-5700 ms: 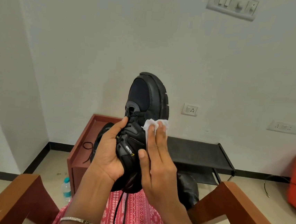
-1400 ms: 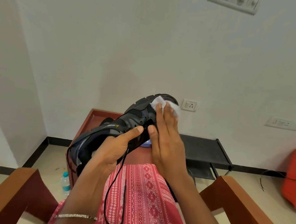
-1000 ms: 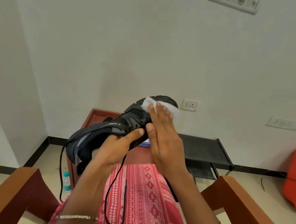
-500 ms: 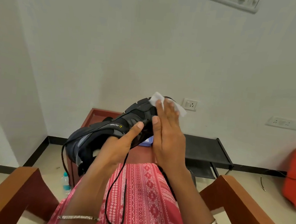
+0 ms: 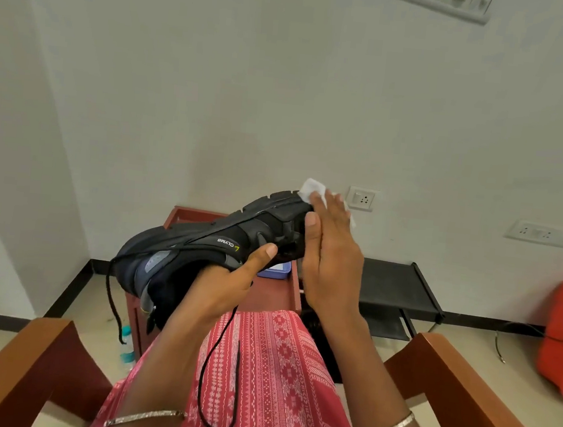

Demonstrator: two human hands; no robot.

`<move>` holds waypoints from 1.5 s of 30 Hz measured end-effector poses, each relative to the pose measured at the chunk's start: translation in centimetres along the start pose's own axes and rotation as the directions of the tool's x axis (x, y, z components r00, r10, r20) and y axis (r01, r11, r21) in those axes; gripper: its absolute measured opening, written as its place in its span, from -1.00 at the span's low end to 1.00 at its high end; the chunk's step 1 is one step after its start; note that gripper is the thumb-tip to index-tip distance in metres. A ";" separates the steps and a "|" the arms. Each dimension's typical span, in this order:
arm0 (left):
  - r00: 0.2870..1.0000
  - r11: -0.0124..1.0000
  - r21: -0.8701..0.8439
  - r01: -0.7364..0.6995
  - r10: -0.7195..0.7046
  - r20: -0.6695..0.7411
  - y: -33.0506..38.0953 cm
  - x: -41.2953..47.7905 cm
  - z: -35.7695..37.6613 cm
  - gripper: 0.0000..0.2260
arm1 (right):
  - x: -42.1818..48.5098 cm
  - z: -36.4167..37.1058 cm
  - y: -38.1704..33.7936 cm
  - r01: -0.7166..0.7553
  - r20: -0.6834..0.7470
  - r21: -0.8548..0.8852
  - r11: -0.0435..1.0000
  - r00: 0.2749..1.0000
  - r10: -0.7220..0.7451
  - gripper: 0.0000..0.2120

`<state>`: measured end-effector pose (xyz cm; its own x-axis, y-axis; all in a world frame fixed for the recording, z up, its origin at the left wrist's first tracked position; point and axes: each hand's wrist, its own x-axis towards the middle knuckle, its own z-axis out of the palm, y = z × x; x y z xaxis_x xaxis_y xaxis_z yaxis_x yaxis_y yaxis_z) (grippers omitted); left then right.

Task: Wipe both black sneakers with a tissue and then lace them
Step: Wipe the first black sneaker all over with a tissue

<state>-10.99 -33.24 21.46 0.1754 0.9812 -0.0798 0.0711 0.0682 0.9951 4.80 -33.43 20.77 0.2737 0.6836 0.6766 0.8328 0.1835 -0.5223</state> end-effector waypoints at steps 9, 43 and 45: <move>0.998 0.914 0.405 0.009 -0.031 0.048 0.0 0.0 0.2 -0.55 | -1.9 0.6 -2.1 0.166 0.013 0.042 0.985 0.986 -0.167 -0.60; 0.996 0.899 0.433 0.061 -0.083 0.032 0.2 -0.7 1.8 -0.40 | -1.2 0.2 -1.7 -0.022 -0.276 0.134 0.991 0.959 0.059 -0.58; 0.997 0.864 0.503 0.028 -0.059 0.046 0.2 -0.6 1.7 -0.53 | -1.8 0.6 -3.2 0.127 -0.203 0.090 0.988 0.973 -0.106 -0.61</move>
<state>-9.45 -34.15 21.66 0.2159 0.9662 -0.1406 0.5598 -0.0045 0.8286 1.33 -34.80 20.91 0.2759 0.5022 0.8196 0.8140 0.3314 -0.4771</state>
